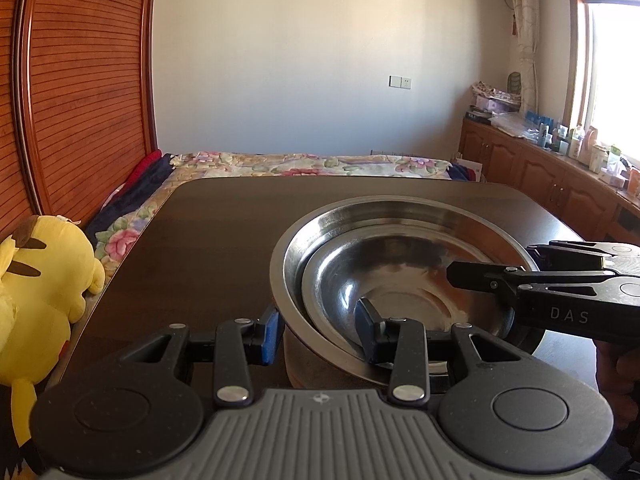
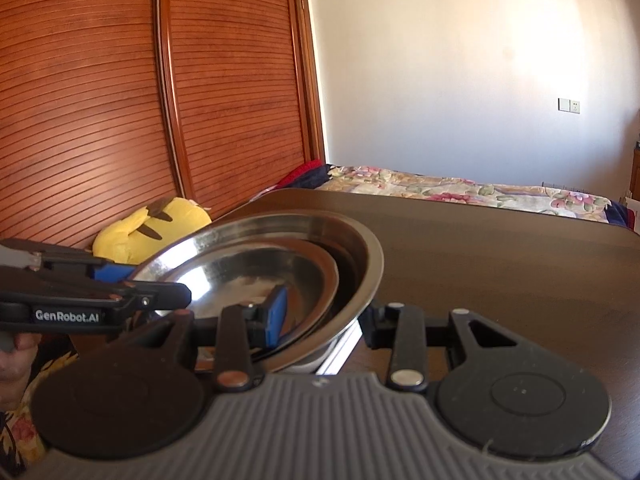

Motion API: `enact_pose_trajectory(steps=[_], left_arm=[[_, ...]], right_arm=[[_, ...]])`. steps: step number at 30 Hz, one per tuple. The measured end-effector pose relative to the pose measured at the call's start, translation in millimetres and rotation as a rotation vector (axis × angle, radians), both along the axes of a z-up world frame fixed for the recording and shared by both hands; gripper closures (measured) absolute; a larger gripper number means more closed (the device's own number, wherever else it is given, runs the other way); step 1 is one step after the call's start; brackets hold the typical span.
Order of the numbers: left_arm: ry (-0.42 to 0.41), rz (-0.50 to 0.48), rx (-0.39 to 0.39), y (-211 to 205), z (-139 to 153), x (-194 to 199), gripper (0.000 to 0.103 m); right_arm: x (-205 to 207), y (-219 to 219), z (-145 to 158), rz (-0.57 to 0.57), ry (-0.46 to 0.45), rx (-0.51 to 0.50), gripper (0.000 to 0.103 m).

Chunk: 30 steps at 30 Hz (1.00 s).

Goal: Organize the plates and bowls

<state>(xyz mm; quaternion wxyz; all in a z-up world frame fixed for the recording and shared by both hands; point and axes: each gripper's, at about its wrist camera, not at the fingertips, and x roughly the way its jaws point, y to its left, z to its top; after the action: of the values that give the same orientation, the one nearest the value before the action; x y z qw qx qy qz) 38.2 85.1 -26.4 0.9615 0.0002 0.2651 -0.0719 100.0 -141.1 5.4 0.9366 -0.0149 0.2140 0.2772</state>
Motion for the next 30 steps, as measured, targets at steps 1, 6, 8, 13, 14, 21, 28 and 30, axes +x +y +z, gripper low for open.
enact_pose_trajectory(steps=[1, 6, 8, 13, 14, 21, 28, 30], left_arm=[[-0.004, 0.000, 0.001, 0, 0, -1, 0.063], [-0.014, 0.002, -0.001, -3, 1, -3, 0.063], [-0.017, 0.003, -0.005, -3, 1, -5, 0.063], [-0.018, 0.002, -0.003, -4, 1, -6, 0.063], [-0.019, 0.002, -0.004, -4, 1, -6, 0.063], [-0.032, 0.020, 0.009, -4, 4, -8, 0.055], [-0.057, 0.034, 0.016, -4, 12, -11, 0.041], [-0.068, 0.032, 0.017, -7, 16, -12, 0.038]], right_arm=[[0, 1, -1, 0.000, 0.002, -0.001, 0.063], [2, 2, -3, 0.001, 0.020, 0.015, 0.063], [2, 3, -4, 0.003, 0.023, 0.018, 0.062], [2, 4, -5, 0.002, 0.028, 0.023, 0.061], [2, 4, -5, 0.003, 0.030, 0.023, 0.061], [-3, 2, -1, -0.005, 0.012, 0.026, 0.048], [-17, -14, 9, -0.051, -0.018, 0.029, 0.047], [-19, -18, 13, -0.062, -0.027, 0.032, 0.047]])
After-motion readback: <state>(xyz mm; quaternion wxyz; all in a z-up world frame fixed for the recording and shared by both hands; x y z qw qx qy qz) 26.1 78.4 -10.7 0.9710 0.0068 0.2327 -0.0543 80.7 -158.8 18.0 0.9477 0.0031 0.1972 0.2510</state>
